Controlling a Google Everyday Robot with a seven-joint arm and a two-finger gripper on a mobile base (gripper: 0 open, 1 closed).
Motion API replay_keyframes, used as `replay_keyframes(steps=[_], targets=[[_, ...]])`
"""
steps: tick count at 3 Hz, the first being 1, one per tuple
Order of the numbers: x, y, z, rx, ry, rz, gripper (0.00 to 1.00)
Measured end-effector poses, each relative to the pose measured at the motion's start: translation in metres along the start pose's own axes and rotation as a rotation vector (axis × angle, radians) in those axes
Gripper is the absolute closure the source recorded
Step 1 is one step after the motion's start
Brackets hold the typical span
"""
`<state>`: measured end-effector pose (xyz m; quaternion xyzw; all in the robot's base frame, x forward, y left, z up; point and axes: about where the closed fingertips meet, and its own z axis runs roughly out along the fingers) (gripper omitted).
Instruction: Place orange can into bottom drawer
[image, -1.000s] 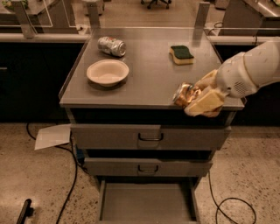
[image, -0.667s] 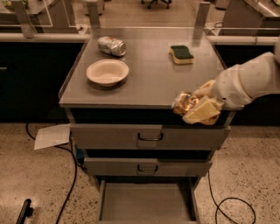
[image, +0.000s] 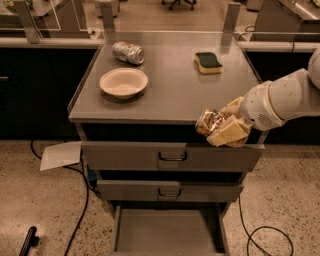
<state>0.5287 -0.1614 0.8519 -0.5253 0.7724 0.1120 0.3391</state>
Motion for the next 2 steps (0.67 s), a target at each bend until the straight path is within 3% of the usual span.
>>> replay_keyframes(steps=[1,2], targets=[[0.035,0.022,0.018,0.045,-0.02,0.121,1.0],[0.096,0.054,0.04,0.063,-0.012,0.284,1.0]])
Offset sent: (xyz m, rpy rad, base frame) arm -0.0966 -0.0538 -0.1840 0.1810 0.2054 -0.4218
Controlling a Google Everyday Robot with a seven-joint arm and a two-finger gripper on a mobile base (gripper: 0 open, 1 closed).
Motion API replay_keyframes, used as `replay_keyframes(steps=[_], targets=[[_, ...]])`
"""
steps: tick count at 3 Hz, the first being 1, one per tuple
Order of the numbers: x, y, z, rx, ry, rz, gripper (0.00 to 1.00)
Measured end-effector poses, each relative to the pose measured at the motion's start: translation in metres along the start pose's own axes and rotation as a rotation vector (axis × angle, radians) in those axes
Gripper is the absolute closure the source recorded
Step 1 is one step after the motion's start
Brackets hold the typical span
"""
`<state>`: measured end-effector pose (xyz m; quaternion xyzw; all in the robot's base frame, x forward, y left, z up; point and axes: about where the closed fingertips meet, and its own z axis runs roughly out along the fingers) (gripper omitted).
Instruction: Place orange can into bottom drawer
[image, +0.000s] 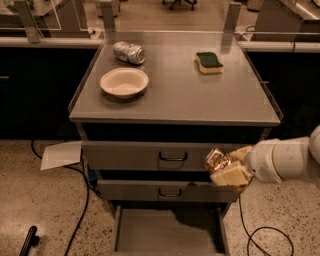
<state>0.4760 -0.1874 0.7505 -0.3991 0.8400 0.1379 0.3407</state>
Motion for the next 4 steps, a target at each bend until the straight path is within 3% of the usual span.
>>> replay_keyframes(steps=[1,2,3,4], targets=[[0.069,0.007,0.031,-0.023,0.046,0.124,1.0],[0.129,0.018,0.081,-0.123,0.101,0.234,1.0],[0.129,0.018,0.081,-0.123,0.101,0.234,1.0],[0.152,0.01,0.1,-0.13,0.095,0.286,1.0]])
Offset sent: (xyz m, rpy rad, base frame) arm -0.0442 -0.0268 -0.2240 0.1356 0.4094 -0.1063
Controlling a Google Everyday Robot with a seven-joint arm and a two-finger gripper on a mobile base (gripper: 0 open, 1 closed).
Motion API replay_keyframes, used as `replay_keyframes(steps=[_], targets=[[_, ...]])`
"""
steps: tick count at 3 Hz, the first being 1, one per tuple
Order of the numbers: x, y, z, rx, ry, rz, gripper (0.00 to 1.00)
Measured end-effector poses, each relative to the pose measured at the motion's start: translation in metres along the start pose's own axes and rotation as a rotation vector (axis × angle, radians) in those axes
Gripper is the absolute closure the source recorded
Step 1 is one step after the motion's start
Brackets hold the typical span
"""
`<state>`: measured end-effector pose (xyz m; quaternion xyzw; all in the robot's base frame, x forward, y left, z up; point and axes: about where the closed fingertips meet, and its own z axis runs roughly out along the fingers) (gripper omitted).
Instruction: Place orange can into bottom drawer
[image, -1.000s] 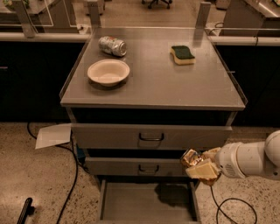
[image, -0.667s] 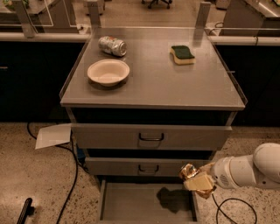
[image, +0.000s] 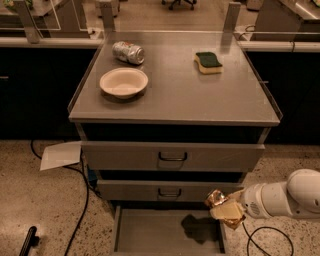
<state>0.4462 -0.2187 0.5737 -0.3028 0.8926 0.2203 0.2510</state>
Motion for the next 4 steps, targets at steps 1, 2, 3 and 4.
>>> replay_keyframes(steps=[1,2,3,4], targets=[[0.028,-0.033,0.028,-0.049,-0.058,0.096,1.0],[0.057,-0.061,0.077,-0.136,-0.081,0.198,1.0],[0.095,-0.074,0.138,-0.236,-0.031,0.298,1.0],[0.119,-0.078,0.179,-0.291,0.052,0.352,1.0]])
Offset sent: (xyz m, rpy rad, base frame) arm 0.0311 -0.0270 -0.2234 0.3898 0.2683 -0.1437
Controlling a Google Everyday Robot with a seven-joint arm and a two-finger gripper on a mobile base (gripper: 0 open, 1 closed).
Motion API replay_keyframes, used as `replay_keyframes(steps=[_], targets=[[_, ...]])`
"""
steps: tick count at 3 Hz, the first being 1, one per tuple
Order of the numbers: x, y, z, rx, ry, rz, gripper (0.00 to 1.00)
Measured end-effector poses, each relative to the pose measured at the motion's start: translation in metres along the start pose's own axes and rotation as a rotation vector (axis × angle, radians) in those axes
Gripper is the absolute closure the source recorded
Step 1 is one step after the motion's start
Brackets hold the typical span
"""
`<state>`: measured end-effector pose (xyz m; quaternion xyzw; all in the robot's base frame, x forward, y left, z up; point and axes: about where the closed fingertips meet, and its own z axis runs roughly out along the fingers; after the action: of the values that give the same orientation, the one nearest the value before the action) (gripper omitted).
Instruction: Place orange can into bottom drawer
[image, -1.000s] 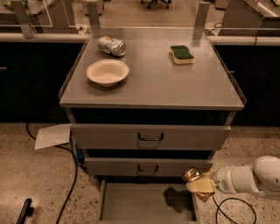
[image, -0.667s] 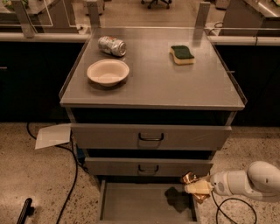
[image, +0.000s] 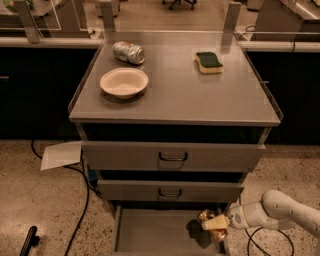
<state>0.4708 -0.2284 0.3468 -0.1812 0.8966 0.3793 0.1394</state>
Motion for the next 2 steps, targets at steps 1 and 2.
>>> replay_keyframes(steps=[1,2], targets=[[0.002,-0.002,0.006,-0.006,0.007,0.005,1.0],[0.007,-0.013,0.008,0.006,-0.018,0.037,1.0]])
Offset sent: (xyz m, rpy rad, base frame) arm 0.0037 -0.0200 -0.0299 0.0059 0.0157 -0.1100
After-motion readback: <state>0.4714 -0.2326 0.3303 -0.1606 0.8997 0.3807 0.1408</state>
